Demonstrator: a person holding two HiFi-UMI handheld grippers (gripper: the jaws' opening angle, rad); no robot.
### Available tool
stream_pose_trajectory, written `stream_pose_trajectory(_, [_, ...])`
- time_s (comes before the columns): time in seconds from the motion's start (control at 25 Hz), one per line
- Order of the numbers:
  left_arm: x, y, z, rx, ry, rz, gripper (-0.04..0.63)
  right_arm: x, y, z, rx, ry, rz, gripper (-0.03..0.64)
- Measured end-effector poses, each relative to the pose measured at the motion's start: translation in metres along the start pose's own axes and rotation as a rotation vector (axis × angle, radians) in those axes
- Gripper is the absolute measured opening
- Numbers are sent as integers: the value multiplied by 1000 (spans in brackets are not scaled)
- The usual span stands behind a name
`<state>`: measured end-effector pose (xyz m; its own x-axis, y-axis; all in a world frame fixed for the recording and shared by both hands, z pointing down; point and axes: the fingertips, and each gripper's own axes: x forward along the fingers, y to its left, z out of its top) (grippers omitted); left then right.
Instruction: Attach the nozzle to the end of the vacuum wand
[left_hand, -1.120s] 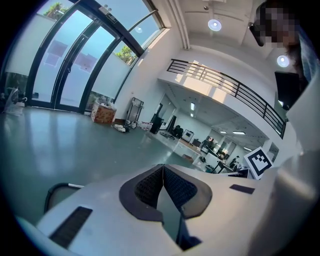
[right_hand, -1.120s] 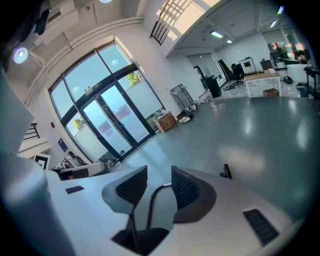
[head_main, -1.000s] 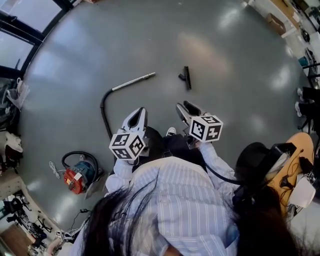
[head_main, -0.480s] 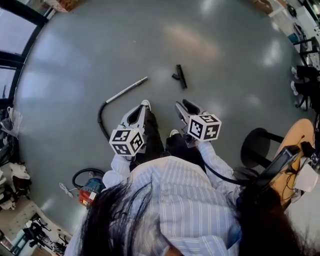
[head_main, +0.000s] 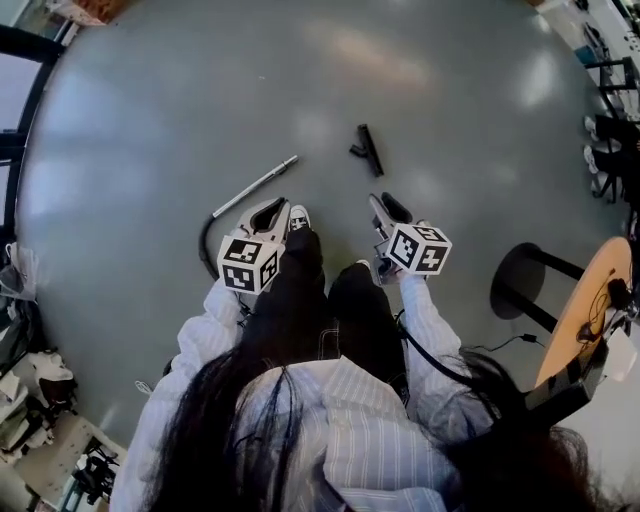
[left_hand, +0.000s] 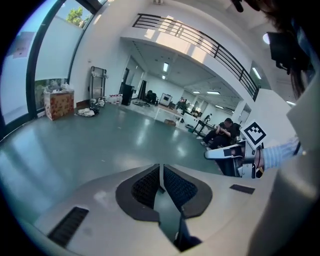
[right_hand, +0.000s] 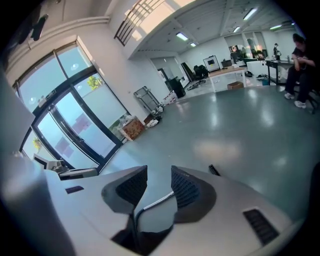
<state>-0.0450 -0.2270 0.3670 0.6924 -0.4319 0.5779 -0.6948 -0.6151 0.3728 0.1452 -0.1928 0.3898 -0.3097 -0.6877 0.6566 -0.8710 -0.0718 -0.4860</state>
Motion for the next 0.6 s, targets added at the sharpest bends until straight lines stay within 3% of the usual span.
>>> stream_pose_trajectory(0.32, [94, 54, -60, -1, 129, -11, 6, 86, -78, -55, -71, 140, -33, 153])
stream_pose_trajectory(0.6, [144, 109, -132, -132, 157, 60, 6, 138, -135, -120, -81, 207, -42, 153])
